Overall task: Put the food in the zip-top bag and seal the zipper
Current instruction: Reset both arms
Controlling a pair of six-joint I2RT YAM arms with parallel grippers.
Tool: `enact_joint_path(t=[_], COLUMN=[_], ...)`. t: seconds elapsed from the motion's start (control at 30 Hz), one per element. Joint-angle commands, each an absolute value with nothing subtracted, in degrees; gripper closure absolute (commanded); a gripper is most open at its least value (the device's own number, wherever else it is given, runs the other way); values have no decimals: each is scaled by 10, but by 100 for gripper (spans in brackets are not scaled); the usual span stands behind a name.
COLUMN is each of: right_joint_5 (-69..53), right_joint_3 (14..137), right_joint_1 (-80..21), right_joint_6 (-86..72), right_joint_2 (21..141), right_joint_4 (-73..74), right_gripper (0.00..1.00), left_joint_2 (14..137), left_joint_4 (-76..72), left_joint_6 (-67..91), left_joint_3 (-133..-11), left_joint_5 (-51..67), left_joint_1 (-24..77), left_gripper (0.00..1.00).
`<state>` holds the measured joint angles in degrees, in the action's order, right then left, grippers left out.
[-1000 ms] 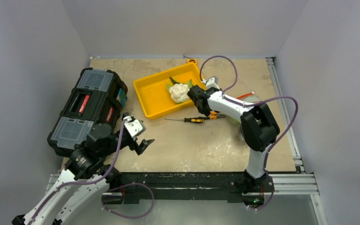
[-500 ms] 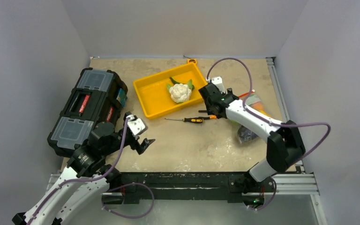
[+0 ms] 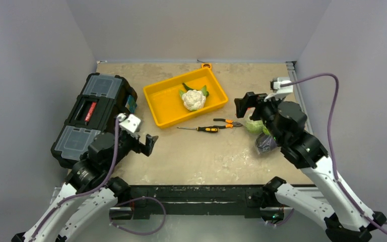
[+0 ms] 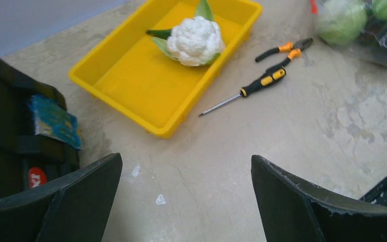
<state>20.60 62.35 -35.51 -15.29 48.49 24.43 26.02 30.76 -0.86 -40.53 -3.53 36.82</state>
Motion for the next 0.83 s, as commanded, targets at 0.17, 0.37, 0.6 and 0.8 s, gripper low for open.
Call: enact_joint_path(t=[0.17, 0.37, 0.6, 0.8], right_joint_5=[240, 270, 295, 321], right_joint_3=[653, 671, 674, 654], right_joint_1=[-354, -353, -354, -354], right_joint_6=[-152, -156, -152, -157], right_joint_2=[372, 335, 308, 316], right_joint_4=[230, 243, 237, 215], right_gripper=[1, 1, 1, 1], left_joint_2=[176, 156, 157, 163], left_joint_4=[350, 396, 420, 410], left_joint_6=[117, 134, 130, 113], left_joint_3=[-531, -591, -631, -633], left_joint_5=[-276, -302, -320, -341], left_joint_1=[369, 369, 369, 368], left_gripper=[0, 0, 1, 1])
